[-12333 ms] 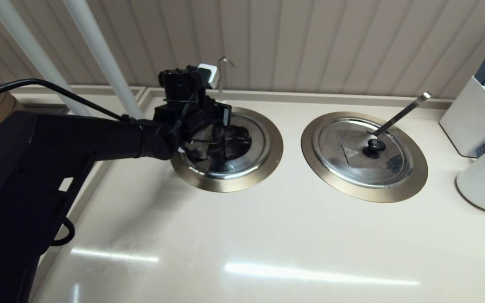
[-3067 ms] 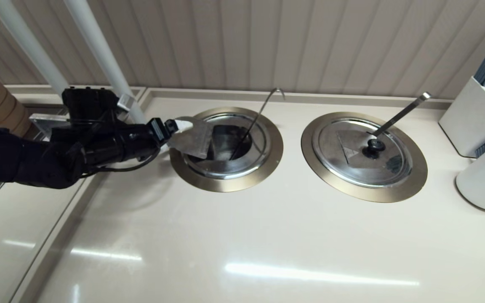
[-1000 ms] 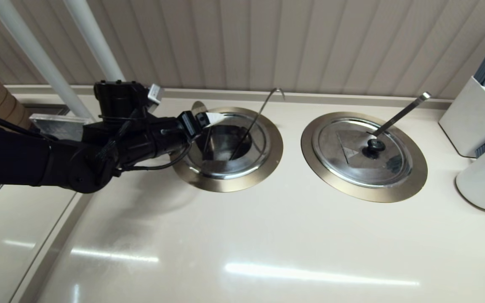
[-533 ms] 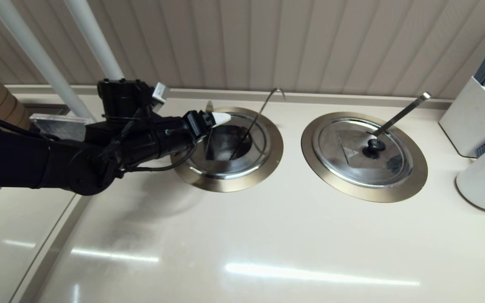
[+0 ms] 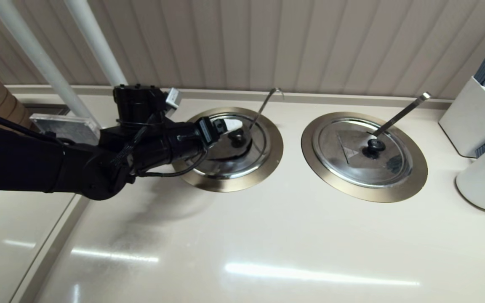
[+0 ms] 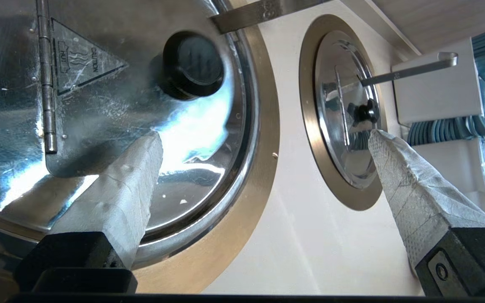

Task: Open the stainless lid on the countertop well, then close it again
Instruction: Close the lid, then put the spoon in the groove

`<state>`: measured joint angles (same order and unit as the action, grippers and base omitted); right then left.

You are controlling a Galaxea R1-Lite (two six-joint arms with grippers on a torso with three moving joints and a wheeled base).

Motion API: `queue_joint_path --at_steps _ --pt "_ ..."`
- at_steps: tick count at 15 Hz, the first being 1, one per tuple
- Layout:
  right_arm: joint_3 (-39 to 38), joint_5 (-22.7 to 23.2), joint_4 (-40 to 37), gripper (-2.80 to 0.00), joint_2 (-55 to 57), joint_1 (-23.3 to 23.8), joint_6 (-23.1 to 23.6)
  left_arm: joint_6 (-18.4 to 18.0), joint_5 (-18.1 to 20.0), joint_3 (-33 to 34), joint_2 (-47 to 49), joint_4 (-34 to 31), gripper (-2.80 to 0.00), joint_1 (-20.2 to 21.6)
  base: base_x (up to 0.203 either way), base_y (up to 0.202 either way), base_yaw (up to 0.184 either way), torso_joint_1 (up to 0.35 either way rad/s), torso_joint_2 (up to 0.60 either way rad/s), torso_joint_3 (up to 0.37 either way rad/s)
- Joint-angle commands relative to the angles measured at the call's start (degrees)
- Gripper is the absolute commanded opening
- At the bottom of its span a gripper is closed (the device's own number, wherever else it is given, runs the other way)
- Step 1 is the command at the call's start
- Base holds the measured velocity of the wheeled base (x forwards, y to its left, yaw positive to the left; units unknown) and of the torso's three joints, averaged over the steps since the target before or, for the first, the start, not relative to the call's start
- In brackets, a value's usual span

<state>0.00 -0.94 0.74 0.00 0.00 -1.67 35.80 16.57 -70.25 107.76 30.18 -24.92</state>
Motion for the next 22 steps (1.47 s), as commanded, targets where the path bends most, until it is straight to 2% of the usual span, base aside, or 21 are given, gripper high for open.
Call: queue_joint_path --at_steps 1,8,9,10,11,12,13,18,20,22 --pt "-0.3 0.0 0.0 -2.80 0.0 0.0 0.0 0.2 0.1 -0.1 0.3 0.2 0.00 -0.3 0.000 0.000 0.000 0.000 0.00 0.000" --pt "-0.3 0.0 0.0 -2.80 0.0 0.0 0.0 0.2 0.1 0.1 0.2 0.2 0.00 -0.3 0.000 0.000 0.000 0.000 0.00 0.000" --pt "-0.3 0.0 0.0 -2.80 0.0 0.0 0.0 -0.9 0.1 0.9 0.0 0.2 0.00 -0.3 0.000 0.000 0.000 0.000 0.00 0.000" --pt "-0.3 0.0 0.0 -2.80 0.0 0.0 0.0 -5.0 0.1 2.2 -0.2 0.5 0.00 -0.3 0.000 0.000 0.000 0.000 0.00 0.000" --pt "-0.3 0.0 0.0 -2.80 0.0 0.0 0.0 -11.0 -0.7 3.2 -0.5 0.7 0.00 -0.2 0.000 0.000 0.000 0.000 0.00 0.000" --pt "-0.3 0.0 0.0 -2.80 0.0 0.0 0.0 -16.2 -2.6 3.6 -0.4 0.8 0.00 -0.1 0.000 0.000 0.000 0.000 0.00 0.000" --pt "-0.3 0.0 0.0 -2.80 0.0 0.0 0.0 -19.9 -4.4 3.1 -0.1 0.8 0.00 0.4 0.000 0.000 0.000 0.000 0.00 0.000" --pt "-0.3 0.0 0.0 -2.80 0.0 0.0 0.0 -31.0 -4.8 -10.2 11.2 1.1 0.00 0.8 0.000 0.000 0.000 0.000 0.00 0.000" --pt "-0.3 0.0 0.0 -2.80 0.0 0.0 0.0 -36.0 -4.9 -14.6 16.1 3.4 0.00 0.3 0.000 0.000 0.000 0.000 0.00 0.000" --pt "-0.3 0.0 0.0 -2.80 0.0 0.0 0.0 -38.9 -5.2 -20.1 21.4 5.4 0.00 -0.2 0.000 0.000 0.000 0.000 0.00 0.000"
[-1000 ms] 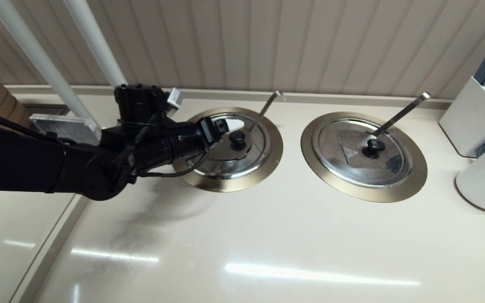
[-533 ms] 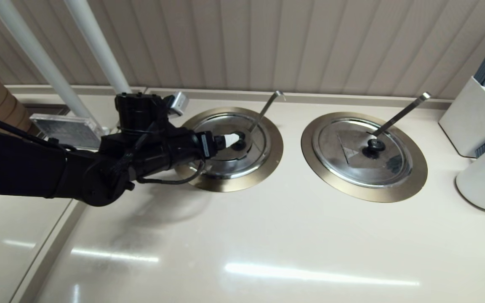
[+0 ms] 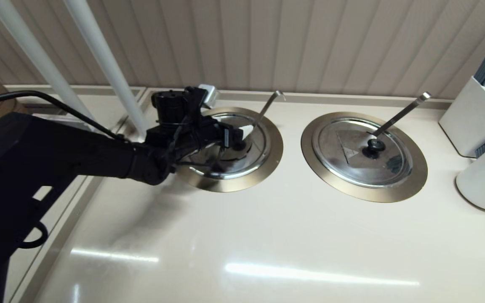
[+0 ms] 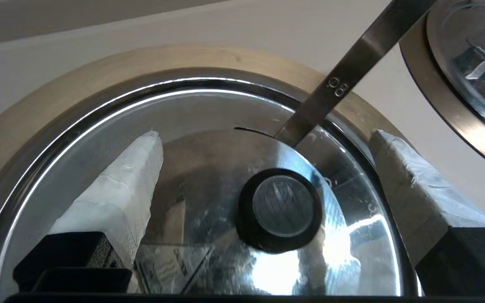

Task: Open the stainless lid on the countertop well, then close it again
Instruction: Put the spoon in the groove

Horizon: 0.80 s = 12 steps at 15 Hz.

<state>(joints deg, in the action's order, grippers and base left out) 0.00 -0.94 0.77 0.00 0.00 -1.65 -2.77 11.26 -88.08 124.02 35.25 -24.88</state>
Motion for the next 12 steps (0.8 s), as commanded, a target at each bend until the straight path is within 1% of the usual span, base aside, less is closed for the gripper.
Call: queue_joint_path --at_steps 1,4,5,10,12 --pt "-0.3 0.0 0.0 -2.80 0.0 0.0 0.0 -1.3 0.0 -5.2 7.6 0.8 0.00 -0.4 0.000 0.000 0.000 0.000 0.00 0.000" --pt "-0.3 0.0 0.0 -2.80 0.0 0.0 0.0 -5.2 0.0 -13.2 13.2 1.1 0.00 -0.9 0.000 0.000 0.000 0.000 0.00 0.000" --pt "-0.3 0.0 0.0 -2.80 0.0 0.0 0.0 -5.8 0.0 -16.0 15.0 1.1 0.00 -0.9 0.000 0.000 0.000 0.000 0.00 0.000" --pt "-0.3 0.0 0.0 -2.80 0.0 0.0 0.0 -5.9 0.1 -21.8 17.5 1.1 0.00 -0.7 0.000 0.000 0.000 0.000 0.00 0.000" --pt "-0.3 0.0 0.0 -2.80 0.0 0.0 0.0 -5.9 -0.1 -22.3 17.4 1.1 0.00 -0.8 0.000 0.000 0.000 0.000 0.00 0.000"
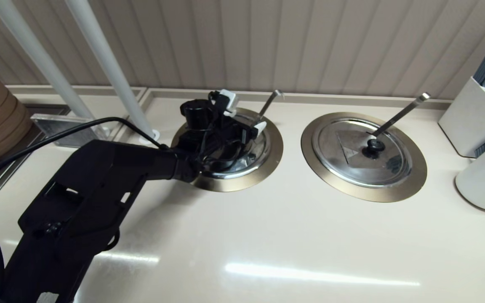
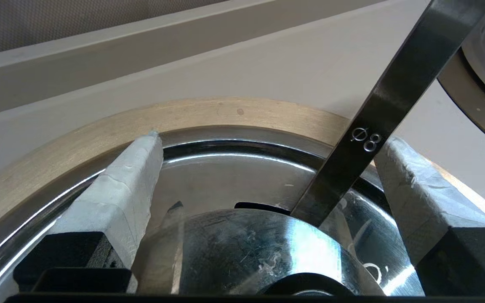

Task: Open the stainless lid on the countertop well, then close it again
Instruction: Put the spoon in the groove

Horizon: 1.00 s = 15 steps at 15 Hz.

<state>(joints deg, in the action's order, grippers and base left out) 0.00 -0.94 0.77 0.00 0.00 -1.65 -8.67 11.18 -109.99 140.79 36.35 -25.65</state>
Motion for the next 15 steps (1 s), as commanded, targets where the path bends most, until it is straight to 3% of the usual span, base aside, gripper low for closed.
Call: queue_joint_path --at_steps 1,15 --pt "-0.3 0.0 0.0 -2.80 0.0 0.0 0.0 0.0 0.0 -0.4 0.6 0.0 0.00 0.0 0.000 0.000 0.000 0.000 0.00 0.000" --pt "-0.3 0.0 0.0 -2.80 0.0 0.0 0.0 0.1 -0.2 -2.5 0.6 -1.1 0.00 2.1 0.000 0.000 0.000 0.000 0.00 0.000"
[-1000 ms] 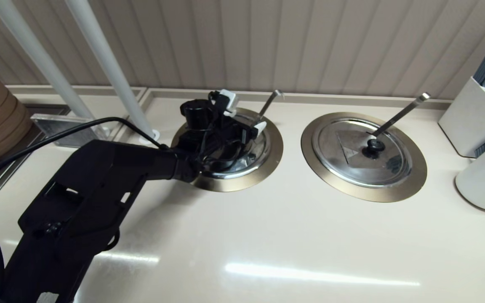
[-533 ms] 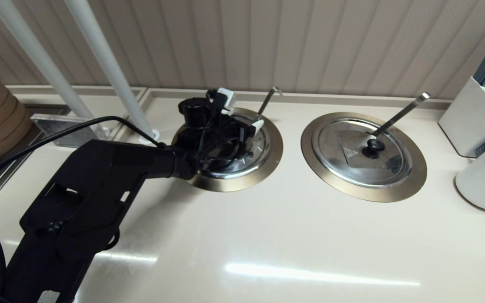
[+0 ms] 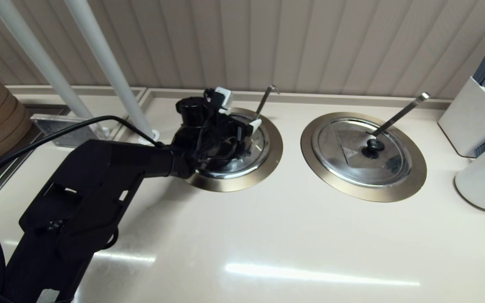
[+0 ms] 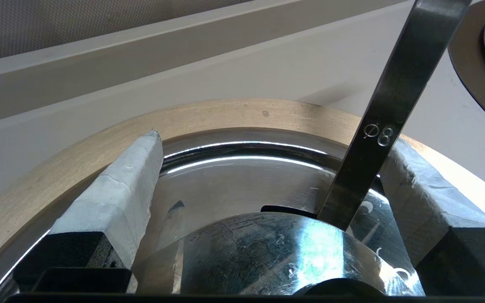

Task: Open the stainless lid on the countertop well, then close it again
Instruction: Put the spoon in the groove

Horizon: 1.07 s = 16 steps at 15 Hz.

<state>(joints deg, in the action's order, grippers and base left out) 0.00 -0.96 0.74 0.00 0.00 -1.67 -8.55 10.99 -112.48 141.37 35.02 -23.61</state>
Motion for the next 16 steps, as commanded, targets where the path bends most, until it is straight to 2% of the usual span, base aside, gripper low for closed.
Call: queue_joint_path --at_steps 1,13,14,16 --pt "-0.3 0.0 0.0 -2.80 0.0 0.0 0.0 -0.1 0.0 0.0 -0.2 0.2 0.00 0.5 0.000 0.000 0.000 0.000 0.00 0.000" --pt "-0.3 0.0 0.0 -2.80 0.0 0.0 0.0 0.8 -0.1 -0.1 -0.9 0.5 0.00 2.0 0.000 0.000 0.000 0.000 0.00 0.000" --pt "-0.3 0.0 0.0 -2.80 0.0 0.0 0.0 1.9 -0.1 0.0 -1.5 0.6 0.00 1.9 0.000 0.000 0.000 0.000 0.00 0.000" --pt "-0.3 0.0 0.0 -2.80 0.0 0.0 0.0 7.7 0.3 0.3 -3.6 -0.1 0.00 1.6 0.000 0.000 0.000 0.000 0.00 0.000"
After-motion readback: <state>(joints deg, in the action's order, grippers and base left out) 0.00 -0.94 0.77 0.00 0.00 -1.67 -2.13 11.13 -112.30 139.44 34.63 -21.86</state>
